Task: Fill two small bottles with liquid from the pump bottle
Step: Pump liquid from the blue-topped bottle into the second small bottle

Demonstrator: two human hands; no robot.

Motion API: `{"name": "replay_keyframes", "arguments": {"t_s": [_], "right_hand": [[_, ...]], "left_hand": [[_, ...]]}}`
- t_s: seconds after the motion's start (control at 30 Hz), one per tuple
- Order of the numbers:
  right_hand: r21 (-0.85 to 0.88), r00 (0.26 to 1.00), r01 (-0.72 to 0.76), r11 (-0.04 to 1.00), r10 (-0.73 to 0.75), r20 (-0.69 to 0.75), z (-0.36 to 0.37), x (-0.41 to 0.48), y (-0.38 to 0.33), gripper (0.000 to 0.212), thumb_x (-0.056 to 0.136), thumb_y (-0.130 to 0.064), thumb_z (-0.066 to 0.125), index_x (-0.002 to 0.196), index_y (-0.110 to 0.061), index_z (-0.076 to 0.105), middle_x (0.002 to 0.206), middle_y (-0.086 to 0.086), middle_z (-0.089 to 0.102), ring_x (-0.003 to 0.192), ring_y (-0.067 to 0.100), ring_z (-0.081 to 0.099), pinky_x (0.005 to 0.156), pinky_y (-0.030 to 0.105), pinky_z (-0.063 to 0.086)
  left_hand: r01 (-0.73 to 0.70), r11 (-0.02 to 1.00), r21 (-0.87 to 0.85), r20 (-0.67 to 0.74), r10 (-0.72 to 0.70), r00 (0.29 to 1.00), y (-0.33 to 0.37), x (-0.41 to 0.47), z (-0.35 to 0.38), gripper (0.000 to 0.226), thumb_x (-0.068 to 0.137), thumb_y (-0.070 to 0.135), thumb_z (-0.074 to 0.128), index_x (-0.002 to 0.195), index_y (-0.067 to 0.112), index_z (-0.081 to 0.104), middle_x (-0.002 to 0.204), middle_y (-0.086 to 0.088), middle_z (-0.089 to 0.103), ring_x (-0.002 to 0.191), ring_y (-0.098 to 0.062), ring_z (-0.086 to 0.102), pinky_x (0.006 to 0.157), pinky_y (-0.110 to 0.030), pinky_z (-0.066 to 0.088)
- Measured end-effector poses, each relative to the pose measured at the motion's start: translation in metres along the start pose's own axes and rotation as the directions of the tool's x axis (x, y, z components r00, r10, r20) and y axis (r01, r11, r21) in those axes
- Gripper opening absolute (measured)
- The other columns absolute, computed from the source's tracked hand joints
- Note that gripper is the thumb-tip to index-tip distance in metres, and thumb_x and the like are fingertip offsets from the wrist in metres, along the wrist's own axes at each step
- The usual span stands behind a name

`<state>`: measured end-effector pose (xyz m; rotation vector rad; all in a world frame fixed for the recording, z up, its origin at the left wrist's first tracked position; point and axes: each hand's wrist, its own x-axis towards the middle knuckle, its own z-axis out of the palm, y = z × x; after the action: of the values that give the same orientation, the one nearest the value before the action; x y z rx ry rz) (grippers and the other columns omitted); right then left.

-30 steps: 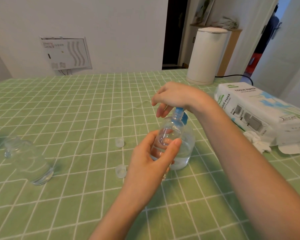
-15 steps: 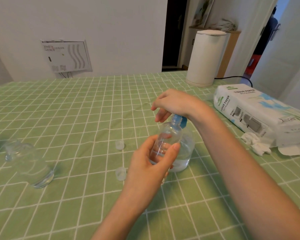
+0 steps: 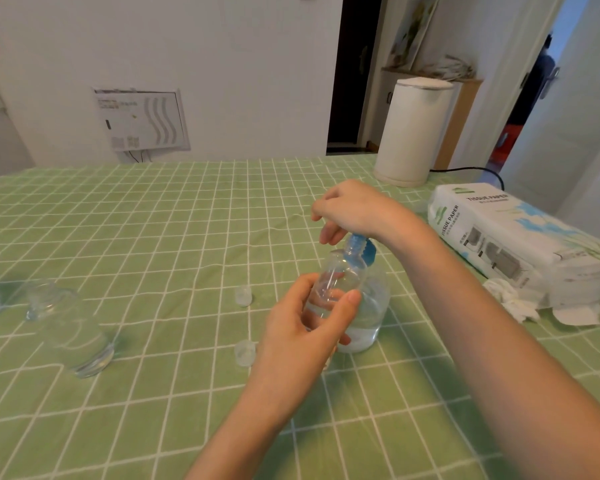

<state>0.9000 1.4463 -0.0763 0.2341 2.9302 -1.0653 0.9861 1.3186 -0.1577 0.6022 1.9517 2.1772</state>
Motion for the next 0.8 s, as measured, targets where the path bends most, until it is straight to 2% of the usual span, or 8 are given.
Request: {"name": "replay_keyframes", "arguments": {"t_s": [0.1,0.3,0.47,0.63,0.8], "right_hand": [[-0.09,0.999,0.027,0.996,-0.03,-0.031,-0.006,0.001,-0.004,0.04,0.093,-0.023,0.046,0.119,0.004,0.061,0.077,0.004,0.073,0.097,0.028,0.068,0.065,0.02,0.046],[-0.147,0.99,0.08,0.986,-0.097,-0.107,-0.018,0.003,-0.011,0.049,0.1,-0.04,0.037,0.107,-0.002,0.066,0.077,0.004,0.073,0.082,0.02,0.071,0.06,0.018,0.043],[-0.171,1.0,0.007,0.985,-0.009,-0.007,-0.007,0.007,-0.011,0.056,0.1,-0.047,0.032,0.118,-0.002,0.059,0.087,0.011,0.074,0.091,0.026,0.07,0.072,0.029,0.046],[-0.156,1.0,-0.011,0.988,0.01,-0.01,-0.006,0.007,-0.01,0.052,0.099,-0.044,0.035,0.116,-0.001,0.059,0.086,0.012,0.074,0.094,0.028,0.069,0.082,0.032,0.049],[-0.168,1.0,-0.004,0.986,0.005,0.007,-0.005,0.005,-0.009,0.043,0.098,-0.035,0.038,0.12,-0.002,0.056,0.084,0.009,0.074,0.091,0.025,0.07,0.081,0.031,0.05]], "left_hand": [[-0.008,1.0,0.002,-0.002,0.008,1.0,-0.001,0.001,0.0,0.029,0.068,0.048,0.062,0.092,0.032,0.064,0.078,0.004,0.07,0.057,-0.008,0.059,0.049,-0.012,0.042],[-0.021,1.0,0.024,0.003,0.021,1.0,-0.002,0.002,0.001,0.027,0.067,0.051,0.062,0.09,0.039,0.063,0.077,0.008,0.069,0.057,-0.006,0.058,0.05,-0.013,0.043],[-0.033,0.999,0.044,-0.003,0.033,0.999,-0.001,0.003,0.0,0.03,0.065,0.053,0.062,0.091,0.039,0.063,0.072,0.011,0.067,0.056,-0.006,0.057,0.047,-0.012,0.041],[-0.032,0.998,0.05,-0.011,0.032,0.999,-0.002,0.004,0.001,0.038,0.057,0.058,0.064,0.091,0.041,0.062,0.08,0.012,0.067,0.066,-0.021,0.058,0.05,-0.015,0.042],[-0.038,0.996,0.079,-0.025,0.04,0.999,-0.002,0.004,0.002,0.039,0.06,0.055,0.063,0.094,0.036,0.062,0.085,0.009,0.069,0.073,-0.032,0.061,0.053,-0.018,0.047]]}}
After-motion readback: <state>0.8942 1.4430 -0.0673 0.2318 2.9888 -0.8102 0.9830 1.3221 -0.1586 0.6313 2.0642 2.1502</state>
